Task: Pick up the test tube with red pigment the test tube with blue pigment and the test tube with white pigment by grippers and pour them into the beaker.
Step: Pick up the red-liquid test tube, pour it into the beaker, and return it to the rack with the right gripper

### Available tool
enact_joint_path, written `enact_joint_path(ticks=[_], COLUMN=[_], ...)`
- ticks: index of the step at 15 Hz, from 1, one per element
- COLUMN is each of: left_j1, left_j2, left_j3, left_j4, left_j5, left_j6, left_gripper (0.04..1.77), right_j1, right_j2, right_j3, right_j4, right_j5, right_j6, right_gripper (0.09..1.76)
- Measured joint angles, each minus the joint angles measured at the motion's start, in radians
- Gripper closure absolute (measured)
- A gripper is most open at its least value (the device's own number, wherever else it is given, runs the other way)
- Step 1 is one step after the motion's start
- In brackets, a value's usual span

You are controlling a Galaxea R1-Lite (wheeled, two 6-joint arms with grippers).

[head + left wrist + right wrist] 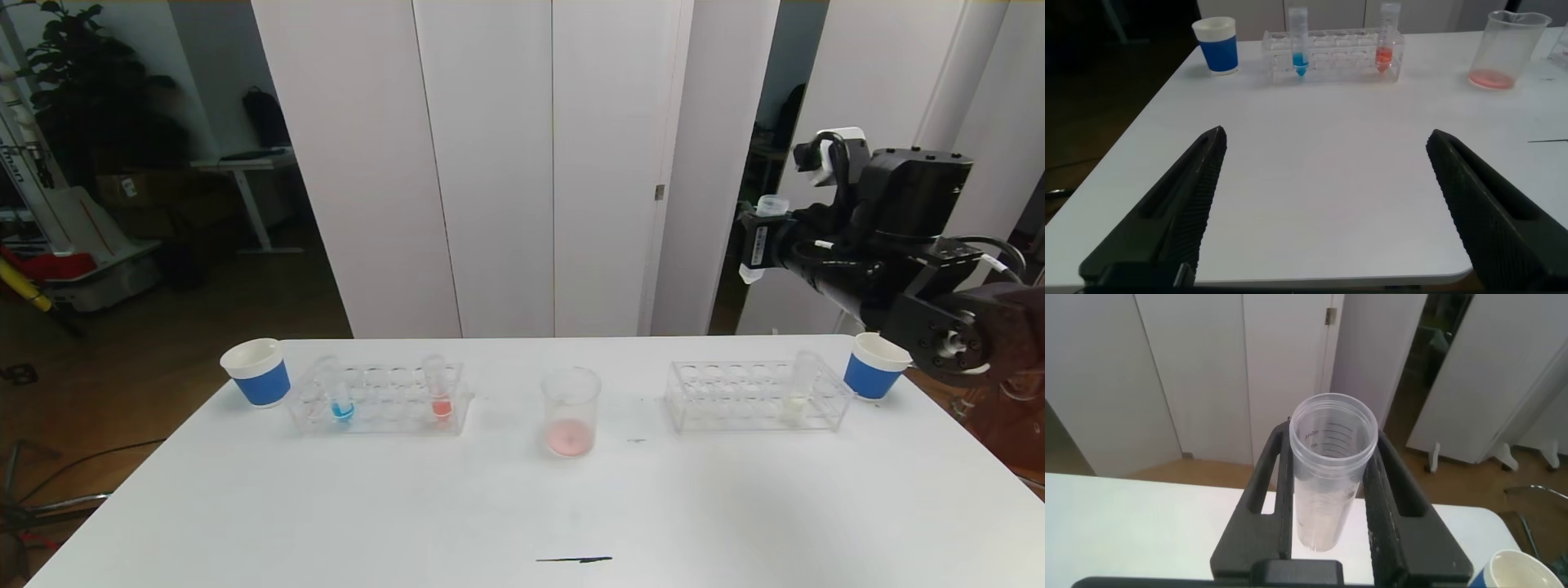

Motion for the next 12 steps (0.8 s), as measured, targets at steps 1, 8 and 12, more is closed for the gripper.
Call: enact_joint_path(ticks=[1,8,12], left_j1=[0.0,0.0,0.0], left_j2=[0.0,0.0,0.0], left_j3=[0.0,0.0,0.0], left_j4=[0.0,0.0,0.0], left_j5=[0.0,0.0,0.0], left_j6=[0.0,0.0,0.0], left_gripper=[0.06,0.06,0.06], right_j1=[-0.046,-0.389,-0.49], right_j2=[-0.028,-0.12,-0.046], right_j3=[0.043,0.096,0.033], right_j4=[0.0,-0.043,-0.156], right_j5=[0.0,0.075,0.086], right_j6=[0.003,0.029,0.066], right_gripper=[1.27,1.27,1.27])
